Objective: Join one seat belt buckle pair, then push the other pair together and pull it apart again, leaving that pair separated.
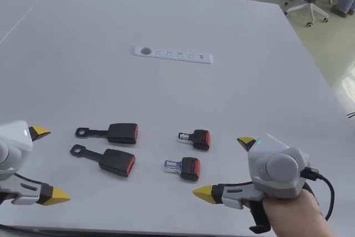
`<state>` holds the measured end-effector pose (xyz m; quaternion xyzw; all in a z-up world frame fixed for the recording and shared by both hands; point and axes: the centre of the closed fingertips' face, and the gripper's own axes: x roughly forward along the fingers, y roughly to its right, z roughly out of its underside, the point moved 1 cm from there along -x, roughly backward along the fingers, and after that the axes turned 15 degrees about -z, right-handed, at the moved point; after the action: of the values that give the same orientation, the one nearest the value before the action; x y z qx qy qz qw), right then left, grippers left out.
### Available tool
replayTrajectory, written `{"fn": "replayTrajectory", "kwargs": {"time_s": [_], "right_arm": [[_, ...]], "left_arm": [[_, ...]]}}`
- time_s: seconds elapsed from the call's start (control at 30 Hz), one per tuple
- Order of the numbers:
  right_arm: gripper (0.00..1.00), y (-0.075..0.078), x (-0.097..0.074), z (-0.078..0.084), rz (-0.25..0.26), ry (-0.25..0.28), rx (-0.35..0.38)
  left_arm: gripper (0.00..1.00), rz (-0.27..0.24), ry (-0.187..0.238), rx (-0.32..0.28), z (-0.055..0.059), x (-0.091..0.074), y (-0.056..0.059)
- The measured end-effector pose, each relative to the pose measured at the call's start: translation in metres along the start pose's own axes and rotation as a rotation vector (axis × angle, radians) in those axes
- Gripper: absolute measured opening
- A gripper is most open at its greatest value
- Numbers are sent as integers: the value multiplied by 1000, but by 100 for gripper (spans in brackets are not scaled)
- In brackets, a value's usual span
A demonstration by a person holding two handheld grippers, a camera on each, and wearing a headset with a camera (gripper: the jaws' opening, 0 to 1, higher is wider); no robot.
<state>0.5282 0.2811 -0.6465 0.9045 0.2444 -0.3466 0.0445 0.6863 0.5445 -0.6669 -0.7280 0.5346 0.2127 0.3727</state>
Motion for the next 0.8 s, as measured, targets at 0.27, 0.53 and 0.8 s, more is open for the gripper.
{"fn": "replayTrajectory", "kwargs": {"time_s": [0.27, 0.53, 0.8], "right_arm": [[99, -2, -1, 2, -2, -6, -1], [100, -4, -2, -1, -6, 25, 35], [100, -4, -4, -1, 2, 23, 24]], "left_arm": [[95, -2, -1, -3, 0, 0, 0], [95, -3, -2, -5, -1, 0, 0], [94, 3, -1, -5, -2, -1, 3]]}}
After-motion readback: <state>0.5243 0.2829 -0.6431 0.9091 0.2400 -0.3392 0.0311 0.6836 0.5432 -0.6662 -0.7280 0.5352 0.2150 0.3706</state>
